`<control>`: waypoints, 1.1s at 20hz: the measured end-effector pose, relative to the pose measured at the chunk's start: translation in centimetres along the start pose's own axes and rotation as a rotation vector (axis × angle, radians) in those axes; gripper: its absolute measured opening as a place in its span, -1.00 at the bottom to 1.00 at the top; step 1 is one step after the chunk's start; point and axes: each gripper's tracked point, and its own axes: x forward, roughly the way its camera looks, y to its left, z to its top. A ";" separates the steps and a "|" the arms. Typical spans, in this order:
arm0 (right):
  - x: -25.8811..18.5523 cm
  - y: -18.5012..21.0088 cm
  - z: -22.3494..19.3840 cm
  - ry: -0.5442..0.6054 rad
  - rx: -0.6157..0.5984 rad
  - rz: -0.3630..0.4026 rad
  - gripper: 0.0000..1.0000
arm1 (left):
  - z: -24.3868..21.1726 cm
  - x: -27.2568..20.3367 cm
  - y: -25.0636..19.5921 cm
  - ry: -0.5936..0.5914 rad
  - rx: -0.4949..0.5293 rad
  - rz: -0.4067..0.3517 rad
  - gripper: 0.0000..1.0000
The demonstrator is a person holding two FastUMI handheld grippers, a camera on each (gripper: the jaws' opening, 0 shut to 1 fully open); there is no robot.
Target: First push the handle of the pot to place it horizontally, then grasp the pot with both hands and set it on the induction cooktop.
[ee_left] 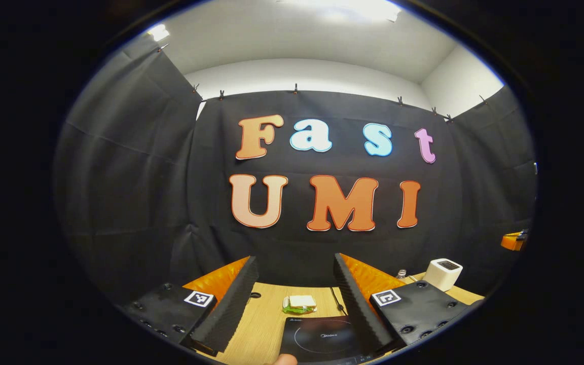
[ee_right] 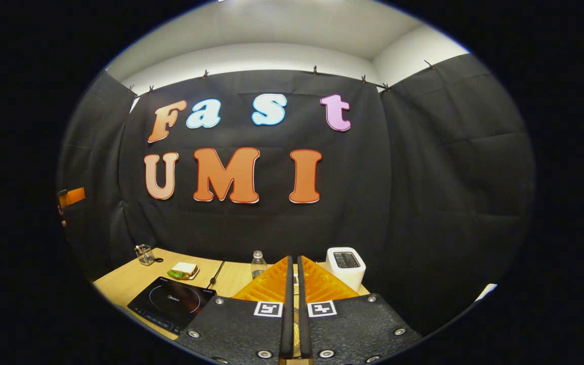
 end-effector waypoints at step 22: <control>-3.5 2.6 -26.8 0.619 0.006 0.089 -1.00 | -0.8 -0.6 -1.3 0.019 0.029 -0.014 0.97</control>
